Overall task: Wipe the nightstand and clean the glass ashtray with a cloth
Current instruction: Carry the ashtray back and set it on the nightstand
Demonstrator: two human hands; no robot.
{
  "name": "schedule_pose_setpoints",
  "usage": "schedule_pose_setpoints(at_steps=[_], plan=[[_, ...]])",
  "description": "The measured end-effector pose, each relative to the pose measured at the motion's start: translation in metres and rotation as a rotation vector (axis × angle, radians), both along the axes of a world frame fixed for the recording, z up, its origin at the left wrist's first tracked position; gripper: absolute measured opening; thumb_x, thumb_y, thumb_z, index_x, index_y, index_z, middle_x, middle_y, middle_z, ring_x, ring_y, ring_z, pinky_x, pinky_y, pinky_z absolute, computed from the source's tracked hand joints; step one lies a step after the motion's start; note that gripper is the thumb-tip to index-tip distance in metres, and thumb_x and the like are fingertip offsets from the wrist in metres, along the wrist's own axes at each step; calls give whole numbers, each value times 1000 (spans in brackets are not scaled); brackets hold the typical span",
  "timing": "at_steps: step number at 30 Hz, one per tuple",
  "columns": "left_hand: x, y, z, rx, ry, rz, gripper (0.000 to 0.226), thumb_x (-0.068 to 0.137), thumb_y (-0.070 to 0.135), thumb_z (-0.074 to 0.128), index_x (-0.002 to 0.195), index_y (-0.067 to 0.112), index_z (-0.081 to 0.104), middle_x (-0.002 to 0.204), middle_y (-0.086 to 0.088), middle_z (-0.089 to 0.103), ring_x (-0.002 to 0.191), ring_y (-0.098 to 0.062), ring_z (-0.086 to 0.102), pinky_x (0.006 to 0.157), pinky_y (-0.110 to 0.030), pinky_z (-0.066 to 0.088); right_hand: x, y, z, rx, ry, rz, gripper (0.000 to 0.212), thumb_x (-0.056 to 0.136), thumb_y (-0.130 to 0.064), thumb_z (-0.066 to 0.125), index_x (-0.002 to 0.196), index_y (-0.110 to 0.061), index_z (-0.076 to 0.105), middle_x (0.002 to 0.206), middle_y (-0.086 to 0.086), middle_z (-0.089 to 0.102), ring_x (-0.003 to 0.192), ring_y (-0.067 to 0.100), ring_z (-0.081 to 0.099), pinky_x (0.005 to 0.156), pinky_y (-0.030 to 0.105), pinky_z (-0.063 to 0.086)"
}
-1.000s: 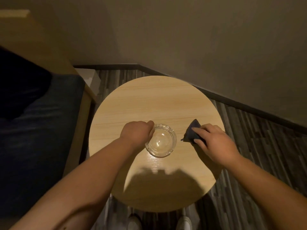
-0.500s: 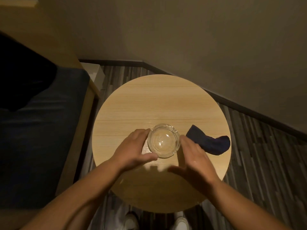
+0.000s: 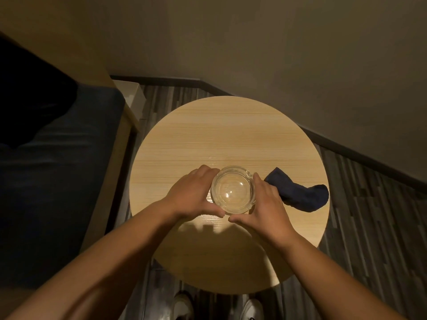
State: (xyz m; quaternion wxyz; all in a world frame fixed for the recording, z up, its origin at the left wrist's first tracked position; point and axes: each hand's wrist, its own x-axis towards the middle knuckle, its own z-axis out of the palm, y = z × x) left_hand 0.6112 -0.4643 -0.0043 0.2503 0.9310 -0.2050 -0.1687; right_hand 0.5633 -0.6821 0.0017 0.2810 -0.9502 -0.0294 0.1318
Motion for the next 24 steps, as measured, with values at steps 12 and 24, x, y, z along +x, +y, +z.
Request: schedule_pose_setpoints(at_steps=[12,24], plan=[[-6,4,64,-205,12,84,107,50,77,71,138,31,33,131,9,42,110,-10,48,92,-30,42,8,0,69,177,-3,40,120,59,-66,77,149,-31,6,149,-11,23,130,0,25,100,18,25],[-32,32,322,-137,-199,127,95,58,66,77,137,35,34,134,9,44,117,-9,45,99,-41,42,-3,33,310,145,-191,85,114,59,-57,81,146,-36,10,151,-6,24,130,12,37,92,19,31]])
